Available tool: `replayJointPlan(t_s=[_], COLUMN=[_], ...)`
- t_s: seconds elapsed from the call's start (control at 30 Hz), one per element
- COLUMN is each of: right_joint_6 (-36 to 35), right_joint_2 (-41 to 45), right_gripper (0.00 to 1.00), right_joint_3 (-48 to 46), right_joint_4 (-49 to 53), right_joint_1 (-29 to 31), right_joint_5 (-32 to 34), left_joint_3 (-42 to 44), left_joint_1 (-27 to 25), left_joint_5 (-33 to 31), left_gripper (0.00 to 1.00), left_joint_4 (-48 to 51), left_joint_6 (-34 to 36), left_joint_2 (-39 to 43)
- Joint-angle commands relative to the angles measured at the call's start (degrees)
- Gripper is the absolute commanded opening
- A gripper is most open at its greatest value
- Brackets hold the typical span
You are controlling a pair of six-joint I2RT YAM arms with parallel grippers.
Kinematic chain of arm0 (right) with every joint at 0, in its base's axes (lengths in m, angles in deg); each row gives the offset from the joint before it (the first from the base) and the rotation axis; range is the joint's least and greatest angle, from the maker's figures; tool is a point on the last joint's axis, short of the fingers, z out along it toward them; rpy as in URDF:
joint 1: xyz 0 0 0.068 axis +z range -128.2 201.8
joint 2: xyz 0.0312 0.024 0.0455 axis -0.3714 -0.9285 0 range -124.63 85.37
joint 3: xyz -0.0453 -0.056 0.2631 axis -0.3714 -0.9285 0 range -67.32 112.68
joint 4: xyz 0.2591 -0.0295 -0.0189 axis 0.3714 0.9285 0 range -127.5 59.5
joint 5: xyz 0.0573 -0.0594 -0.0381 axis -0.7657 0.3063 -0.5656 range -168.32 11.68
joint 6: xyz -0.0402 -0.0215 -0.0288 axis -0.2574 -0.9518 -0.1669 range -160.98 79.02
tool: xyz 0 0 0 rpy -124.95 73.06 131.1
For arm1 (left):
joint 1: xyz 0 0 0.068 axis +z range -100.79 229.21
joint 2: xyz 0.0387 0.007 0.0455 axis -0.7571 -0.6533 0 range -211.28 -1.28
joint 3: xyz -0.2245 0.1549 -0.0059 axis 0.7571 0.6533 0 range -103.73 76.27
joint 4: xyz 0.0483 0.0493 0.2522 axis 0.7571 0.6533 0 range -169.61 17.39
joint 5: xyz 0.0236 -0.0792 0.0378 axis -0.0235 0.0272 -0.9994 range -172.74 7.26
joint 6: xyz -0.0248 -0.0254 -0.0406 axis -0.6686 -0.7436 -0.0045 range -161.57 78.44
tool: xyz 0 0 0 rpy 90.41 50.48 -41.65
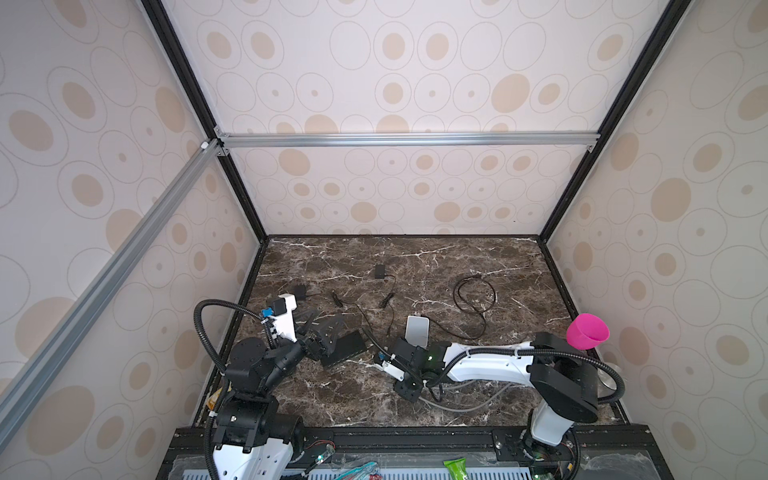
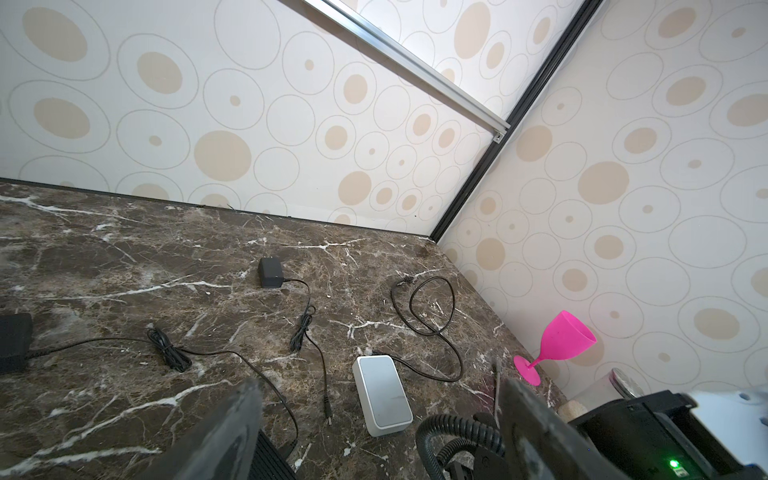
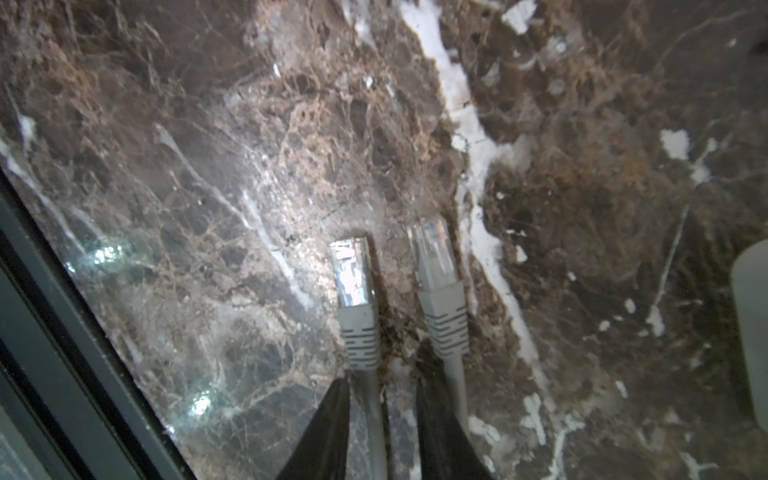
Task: Insert the plug into the switch port
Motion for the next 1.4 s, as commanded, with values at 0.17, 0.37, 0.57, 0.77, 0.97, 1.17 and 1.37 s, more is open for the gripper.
replayJointPlan(t_s=[0.17,0.37,0.57,0.77,0.97,1.17,1.37], right_joint_6=[1.0,1.3,1.8,0.9,1.9,5.0,6.9], right_joint_2=[-3.7,-4.1,-2.2,3.9,10.7,14.8,17.0], right_gripper=[0.25,0.16,0.00,0.00,0.00,0.00,0.00], right_joint_3=[2.3,2.6,2.2,1.2,-1.5,-5.8,-9.1], right_joint_4=[0.1,0.3,0.5,1.2,1.8,-0.8,-3.1], right_joint_1=[1.7,1.8,1.8,1.5,0.3,-0.7,-0.7], right_joint_5=[0.9,0.8,1.3,2.4,2.8,2.0,0.4], left_joint_3=[-0.5,-0.5,-0.5,-0.9,-3.1,3.2,10.7], left_joint_1=[0.9,1.2,1.5,1.5,1.8,1.8,1.8], left_joint_5=[0.1,0.7,0.5,-4.0,-8.1,-11.5,-18.1], left_gripper=[0.89,0.89,0.89,0.86,0.82,0.80,0.81], left_joint_4=[-0.8,-0.9,-0.8,1.7,4.3,-6.1,-16.9], left_joint_6=[0.0,0.0,0.1,-0.8,-0.9,-4.8,-5.6], left_joint_2=[-1.0,-1.5,-1.5,-6.7,-23.9,-30.1,-33.3])
